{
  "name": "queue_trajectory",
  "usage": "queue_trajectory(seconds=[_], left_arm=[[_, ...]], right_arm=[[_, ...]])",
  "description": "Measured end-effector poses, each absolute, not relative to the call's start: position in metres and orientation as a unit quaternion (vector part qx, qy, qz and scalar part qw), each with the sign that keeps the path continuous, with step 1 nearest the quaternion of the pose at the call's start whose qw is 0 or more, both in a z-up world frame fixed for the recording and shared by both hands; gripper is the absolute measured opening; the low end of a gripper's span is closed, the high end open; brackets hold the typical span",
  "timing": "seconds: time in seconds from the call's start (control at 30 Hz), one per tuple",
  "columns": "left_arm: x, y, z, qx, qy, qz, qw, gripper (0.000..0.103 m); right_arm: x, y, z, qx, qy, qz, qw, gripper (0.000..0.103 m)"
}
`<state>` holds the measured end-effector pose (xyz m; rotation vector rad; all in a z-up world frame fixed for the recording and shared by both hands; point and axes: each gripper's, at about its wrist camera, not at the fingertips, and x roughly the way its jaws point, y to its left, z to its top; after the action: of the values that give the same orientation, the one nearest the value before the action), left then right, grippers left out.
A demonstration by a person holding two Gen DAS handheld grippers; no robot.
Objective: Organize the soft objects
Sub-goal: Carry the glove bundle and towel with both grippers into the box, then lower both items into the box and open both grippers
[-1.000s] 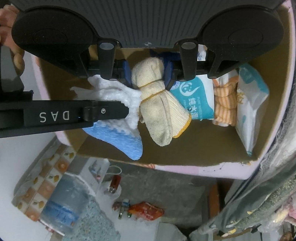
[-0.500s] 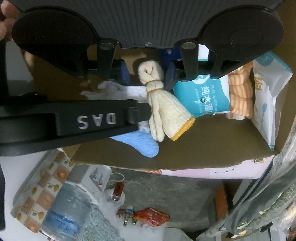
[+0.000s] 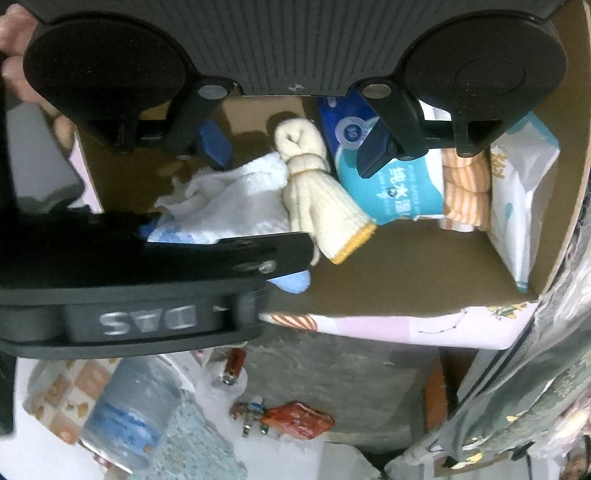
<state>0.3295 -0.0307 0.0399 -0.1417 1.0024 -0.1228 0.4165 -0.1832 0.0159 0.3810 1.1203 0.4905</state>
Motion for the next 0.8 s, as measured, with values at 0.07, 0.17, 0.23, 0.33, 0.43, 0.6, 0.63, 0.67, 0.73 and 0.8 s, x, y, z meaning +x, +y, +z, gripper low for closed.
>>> queue_trajectory(seconds=[0.07,0.17,0.23,0.33,0.43,0.6,0.63,0.67,0.73,0.8], left_arm=[[0.330,-0.027,0.042,-0.075,0.472,-0.046,0.877,0.074],[0.328,-0.019,0.046,-0.085,0.452,-0.022,0.888,0.073],[0.328,-0.016,0.048,-0.087,0.445,-0.008,0.891,0.072],[0.329,-0.017,0.048,-0.086,0.447,-0.008,0.890,0.072],[0.331,-0.018,0.049,-0.089,0.453,-0.015,0.887,0.075],[0.328,-0.017,0.047,-0.090,0.453,-0.009,0.887,0.080],[0.326,-0.018,0.048,-0.089,0.453,-0.007,0.887,0.080],[0.325,-0.018,0.048,-0.089,0.453,-0.005,0.887,0.080],[0.323,-0.019,0.049,-0.088,0.451,0.000,0.888,0.080],[0.323,-0.019,0.050,-0.086,0.450,0.007,0.889,0.080]], right_arm=[[0.418,-0.188,0.018,0.197,0.523,0.233,0.796,0.096],[0.418,-0.193,0.019,0.215,0.520,0.240,0.792,0.096],[0.417,-0.193,0.019,0.213,0.518,0.243,0.792,0.097],[0.415,-0.189,0.017,0.203,0.522,0.247,0.791,0.099],[0.413,-0.187,0.018,0.199,0.524,0.246,0.790,0.101],[0.406,-0.188,0.030,0.196,0.496,0.248,0.809,0.101],[0.404,-0.189,0.032,0.198,0.489,0.248,0.812,0.101],[0.402,-0.190,0.034,0.199,0.483,0.246,0.816,0.101],[0.399,-0.194,0.038,0.201,0.462,0.239,0.830,0.085],[0.395,-0.199,0.042,0.200,0.444,0.234,0.841,0.075]])
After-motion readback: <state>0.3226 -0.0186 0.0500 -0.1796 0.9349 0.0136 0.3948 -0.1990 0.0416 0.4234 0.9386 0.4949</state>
